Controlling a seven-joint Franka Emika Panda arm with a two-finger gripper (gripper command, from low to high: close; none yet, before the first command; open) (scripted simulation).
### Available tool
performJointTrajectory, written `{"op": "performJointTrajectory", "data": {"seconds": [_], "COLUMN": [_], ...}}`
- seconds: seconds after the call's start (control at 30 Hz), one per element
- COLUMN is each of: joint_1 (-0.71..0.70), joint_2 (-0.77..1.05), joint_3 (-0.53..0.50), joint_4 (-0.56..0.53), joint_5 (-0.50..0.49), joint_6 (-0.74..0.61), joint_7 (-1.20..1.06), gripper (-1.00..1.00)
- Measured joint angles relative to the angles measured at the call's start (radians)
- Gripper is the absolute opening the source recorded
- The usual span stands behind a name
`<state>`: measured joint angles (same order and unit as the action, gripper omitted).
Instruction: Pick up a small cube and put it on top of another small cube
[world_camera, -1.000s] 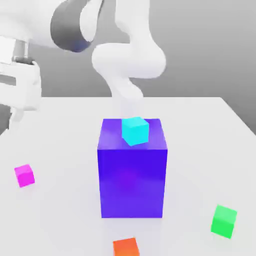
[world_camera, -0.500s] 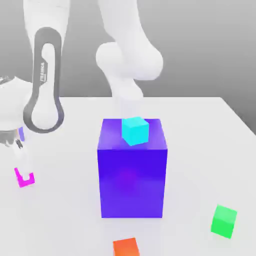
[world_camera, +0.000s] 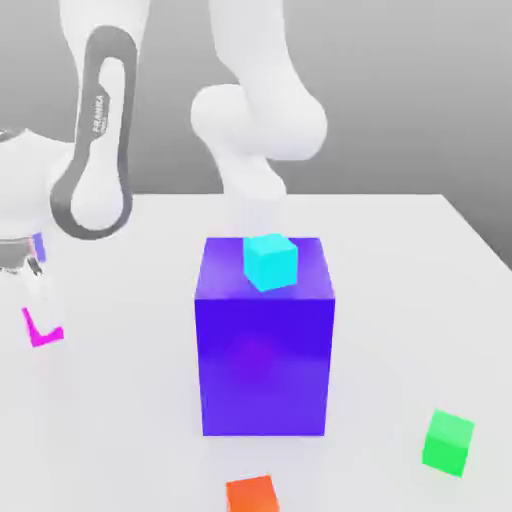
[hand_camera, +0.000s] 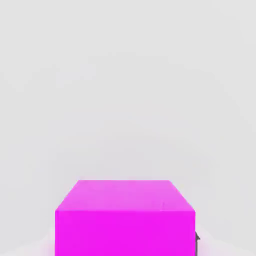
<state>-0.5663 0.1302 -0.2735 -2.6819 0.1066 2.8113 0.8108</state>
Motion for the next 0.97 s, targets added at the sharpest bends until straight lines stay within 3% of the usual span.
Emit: {"op": "performJointTrajectory", "data": {"seconds": [0.4,0.73,0.87,0.9,0.97], "joint_1": [0.423,0.710,0.813,0.820,0.820], "joint_2": [0.019,0.016,0.154,0.172,0.172], "joint_3": [0.301,0.541,0.528,0.522,0.522], "joint_4": [0.148,0.192,0.222,0.224,0.224], "joint_5": [-0.096,-0.173,-0.284,-0.297,-0.297], "joint_6": [-0.110,-0.173,-0.079,-0.064,-0.064], "joint_7": [0.449,0.703,0.802,0.812,0.812], "gripper": [-1.00,-1.00,-1.00,1.00,1.00]}}
